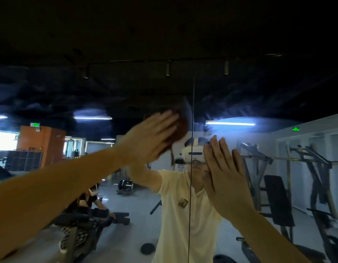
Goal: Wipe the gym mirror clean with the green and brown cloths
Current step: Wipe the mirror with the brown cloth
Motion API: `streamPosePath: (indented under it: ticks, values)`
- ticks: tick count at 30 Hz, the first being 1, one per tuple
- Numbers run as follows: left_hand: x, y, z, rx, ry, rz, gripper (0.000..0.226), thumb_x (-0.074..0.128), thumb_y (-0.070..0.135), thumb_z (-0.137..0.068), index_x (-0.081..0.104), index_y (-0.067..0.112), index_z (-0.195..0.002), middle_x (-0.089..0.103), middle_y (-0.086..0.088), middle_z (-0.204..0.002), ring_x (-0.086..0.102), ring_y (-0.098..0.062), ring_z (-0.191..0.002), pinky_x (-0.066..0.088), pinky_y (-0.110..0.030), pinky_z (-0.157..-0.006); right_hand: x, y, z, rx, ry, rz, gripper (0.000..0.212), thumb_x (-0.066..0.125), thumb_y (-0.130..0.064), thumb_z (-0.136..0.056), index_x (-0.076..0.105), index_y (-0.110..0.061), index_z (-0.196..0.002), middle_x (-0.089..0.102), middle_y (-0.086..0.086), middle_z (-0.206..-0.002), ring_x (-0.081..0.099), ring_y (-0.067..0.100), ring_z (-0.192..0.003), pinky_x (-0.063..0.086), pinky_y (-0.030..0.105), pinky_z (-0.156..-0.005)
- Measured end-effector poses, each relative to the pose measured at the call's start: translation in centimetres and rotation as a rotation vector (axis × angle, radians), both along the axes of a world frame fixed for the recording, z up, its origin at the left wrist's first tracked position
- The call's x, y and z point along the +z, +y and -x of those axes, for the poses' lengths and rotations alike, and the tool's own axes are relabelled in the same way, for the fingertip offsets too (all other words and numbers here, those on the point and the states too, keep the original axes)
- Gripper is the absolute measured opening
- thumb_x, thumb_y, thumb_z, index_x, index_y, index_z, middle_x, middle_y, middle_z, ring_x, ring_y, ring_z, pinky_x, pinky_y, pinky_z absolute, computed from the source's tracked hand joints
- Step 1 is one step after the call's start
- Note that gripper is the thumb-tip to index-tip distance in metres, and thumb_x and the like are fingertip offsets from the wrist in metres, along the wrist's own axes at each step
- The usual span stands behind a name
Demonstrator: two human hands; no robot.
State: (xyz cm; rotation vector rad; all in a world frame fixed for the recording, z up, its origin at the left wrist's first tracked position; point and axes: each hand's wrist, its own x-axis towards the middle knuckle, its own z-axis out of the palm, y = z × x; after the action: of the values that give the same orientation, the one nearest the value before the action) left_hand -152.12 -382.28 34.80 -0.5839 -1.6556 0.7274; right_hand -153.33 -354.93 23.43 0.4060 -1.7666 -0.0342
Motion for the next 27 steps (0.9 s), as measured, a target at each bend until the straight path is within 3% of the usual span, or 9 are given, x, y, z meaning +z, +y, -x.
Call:
streamPosePath:
  ticks: [4, 6, 11, 15, 19, 21, 23, 25, 27]
  values:
    - [5.7, 4.9, -0.9, -0.233, -0.105, -0.447, 0.063, 0.021, 0.041, -0.105, 0.027, 0.01, -0.16, 0.02, -0.014, -0.17, 0.009, -0.028, -0.159, 0.009, -0.05, -0.13, 0.1, 0.3, -0.3, -0.01, -0.017, -0.015, 0.063, 0.017, -0.041, -0.107, 0.017, -0.012, -0.163, 0.009, 0.013, -0.172, 0.006, 0.03, -0.159, 0.012, 0.054, -0.126]
    - [5.5, 6.6, -0.4, -0.27, -0.07, -0.466, 0.063, 0.02, 0.038, -0.106, 0.028, 0.008, -0.16, 0.02, -0.014, -0.17, 0.008, -0.028, -0.159, 0.004, -0.045, -0.13, 0.1, 0.4, -0.6, -0.006, -0.02, -0.024, 0.063, 0.018, -0.041, -0.107, 0.017, -0.012, -0.163, 0.008, 0.012, -0.172, 0.004, 0.028, -0.16, 0.011, 0.053, -0.126]
    - [-3.9, 5.4, 0.7, -0.054, -0.05, -0.163, 0.069, 0.032, 0.042, -0.105, 0.007, 0.014, -0.162, 0.004, -0.014, -0.172, -0.01, -0.032, -0.159, 0.002, -0.053, -0.129, 0.1, 0.7, -1.1, 0.008, -0.037, -0.042, 0.063, 0.002, -0.043, -0.11, 0.017, -0.013, -0.163, 0.005, 0.011, -0.173, 0.002, 0.027, -0.16, 0.007, 0.051, -0.126]
    - [-12.1, 1.4, 0.4, 0.012, -0.132, 0.091, 0.084, 0.054, 0.045, -0.097, 0.009, 0.018, -0.162, 0.001, -0.01, -0.169, -0.011, -0.03, -0.158, -0.006, -0.048, -0.125, 0.1, 0.4, -1.6, 0.026, -0.065, -0.038, 0.069, -0.003, -0.046, -0.109, 0.022, -0.012, -0.163, 0.006, 0.01, -0.172, 0.004, 0.027, -0.16, 0.006, 0.051, -0.126]
    - [-7.0, 0.1, -0.7, 0.103, -0.149, 0.343, 0.093, 0.075, 0.037, -0.086, 0.022, 0.017, -0.16, 0.018, -0.012, -0.168, 0.01, -0.033, -0.157, 0.006, -0.052, -0.125, -0.1, 0.4, -2.1, 0.056, -0.108, -0.051, 0.073, -0.007, -0.052, -0.107, 0.017, -0.012, -0.163, 0.001, 0.009, -0.173, -0.004, 0.026, -0.16, 0.008, 0.054, -0.128]
    - [-1.4, 0.4, -1.8, 0.139, -0.047, 0.178, 0.085, 0.069, 0.046, -0.089, 0.032, 0.015, -0.159, 0.026, -0.017, -0.167, 0.016, -0.037, -0.156, 0.014, -0.054, -0.128, 0.0, 0.6, -2.0, 0.021, -0.122, -0.067, 0.067, 0.001, -0.047, -0.109, 0.013, -0.012, -0.164, -0.003, 0.009, -0.173, -0.008, 0.026, -0.159, 0.008, 0.055, -0.128]
    - [2.6, 0.3, -2.5, 0.168, 0.035, -0.096, 0.066, 0.044, 0.047, -0.101, 0.036, 0.014, -0.158, 0.02, -0.019, -0.169, 0.008, -0.038, -0.158, 0.013, -0.055, -0.128, -0.2, 0.6, -1.8, -0.041, -0.126, -0.069, 0.065, 0.019, -0.039, -0.107, 0.01, -0.012, -0.165, -0.008, 0.01, -0.173, -0.01, 0.026, -0.159, 0.009, 0.056, -0.128]
    - [3.1, 0.8, -2.2, 0.032, 0.03, -0.433, 0.062, 0.026, 0.041, -0.108, 0.027, 0.01, -0.161, 0.012, -0.017, -0.171, 0.003, -0.034, -0.159, 0.009, -0.051, -0.129, -0.4, 0.3, -1.6, -0.066, -0.129, -0.054, 0.069, 0.03, -0.035, -0.104, 0.008, -0.012, -0.165, -0.01, 0.01, -0.173, -0.012, 0.027, -0.159, 0.01, 0.057, -0.128]
    - [0.2, 2.9, -0.9, -0.064, 0.01, -0.495, 0.063, 0.025, 0.04, -0.109, 0.018, 0.008, -0.162, 0.007, -0.017, -0.171, -0.002, -0.034, -0.159, 0.007, -0.052, -0.129, -0.5, 0.0, -1.6, -0.066, -0.133, -0.035, 0.074, 0.039, -0.034, -0.104, 0.005, -0.012, -0.165, -0.012, 0.009, -0.172, -0.014, 0.026, -0.159, 0.01, 0.057, -0.128]
